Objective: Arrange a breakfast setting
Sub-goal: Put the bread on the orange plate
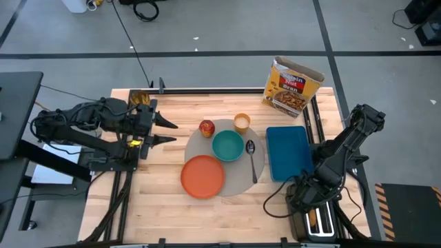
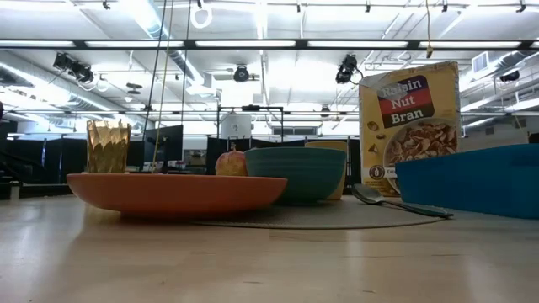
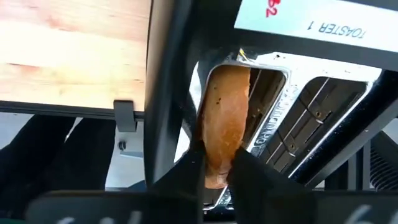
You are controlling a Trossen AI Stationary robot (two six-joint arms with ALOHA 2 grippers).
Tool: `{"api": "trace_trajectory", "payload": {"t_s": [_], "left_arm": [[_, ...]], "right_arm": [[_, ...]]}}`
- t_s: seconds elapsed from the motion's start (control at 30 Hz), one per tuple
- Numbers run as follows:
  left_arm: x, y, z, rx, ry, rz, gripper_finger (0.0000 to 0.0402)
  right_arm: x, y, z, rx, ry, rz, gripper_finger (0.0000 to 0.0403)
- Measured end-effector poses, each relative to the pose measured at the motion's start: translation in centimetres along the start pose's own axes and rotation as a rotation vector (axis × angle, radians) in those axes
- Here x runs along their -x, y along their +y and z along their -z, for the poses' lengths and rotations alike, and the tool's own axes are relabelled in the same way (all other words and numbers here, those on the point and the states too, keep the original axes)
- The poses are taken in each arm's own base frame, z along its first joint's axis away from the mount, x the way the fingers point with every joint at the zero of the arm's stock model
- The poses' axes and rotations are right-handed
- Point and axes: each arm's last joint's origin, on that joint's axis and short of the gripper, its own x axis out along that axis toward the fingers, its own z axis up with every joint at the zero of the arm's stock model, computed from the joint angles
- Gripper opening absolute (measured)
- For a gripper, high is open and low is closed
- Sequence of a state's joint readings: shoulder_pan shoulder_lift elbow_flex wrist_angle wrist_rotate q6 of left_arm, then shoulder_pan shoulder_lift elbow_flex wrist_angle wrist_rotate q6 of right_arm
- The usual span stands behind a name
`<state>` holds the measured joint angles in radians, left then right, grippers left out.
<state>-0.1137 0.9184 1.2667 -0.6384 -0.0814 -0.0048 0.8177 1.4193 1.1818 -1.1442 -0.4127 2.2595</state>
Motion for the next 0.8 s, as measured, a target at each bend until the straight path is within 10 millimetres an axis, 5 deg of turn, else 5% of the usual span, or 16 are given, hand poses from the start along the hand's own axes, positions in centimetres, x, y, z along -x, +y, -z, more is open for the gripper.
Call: {"api": "trace_trajectory", "payload": {"t_s": [0.13, 0.53, 0.67, 0.8], "left_arm": [[0.0, -0.3, 0.0, 0.004, 0.000, 0.020, 0.0190], [0.1, -0.7, 0.0, -0.007, 0.000, 0.042, 0.0190], [0.1, -0.7, 0.0, -0.007, -0.002, 0.042, 0.0190], [1.1, -0.6, -1.0, 0.005, -0.028, 0.042, 0.0190]], "right_arm": [[1.3, -0.3, 0.4, 0.006, 0.035, -0.017, 0.0023], [11.6, -3.7, 1.9, 0.126, 0.168, -0.268, 0.0029], [13.6, -2.7, 1.0, 0.185, -0.012, -0.491, 0.0023], [14.2, 0.9, -0.6, 0.376, -0.316, -0.648, 0.0026]]}}
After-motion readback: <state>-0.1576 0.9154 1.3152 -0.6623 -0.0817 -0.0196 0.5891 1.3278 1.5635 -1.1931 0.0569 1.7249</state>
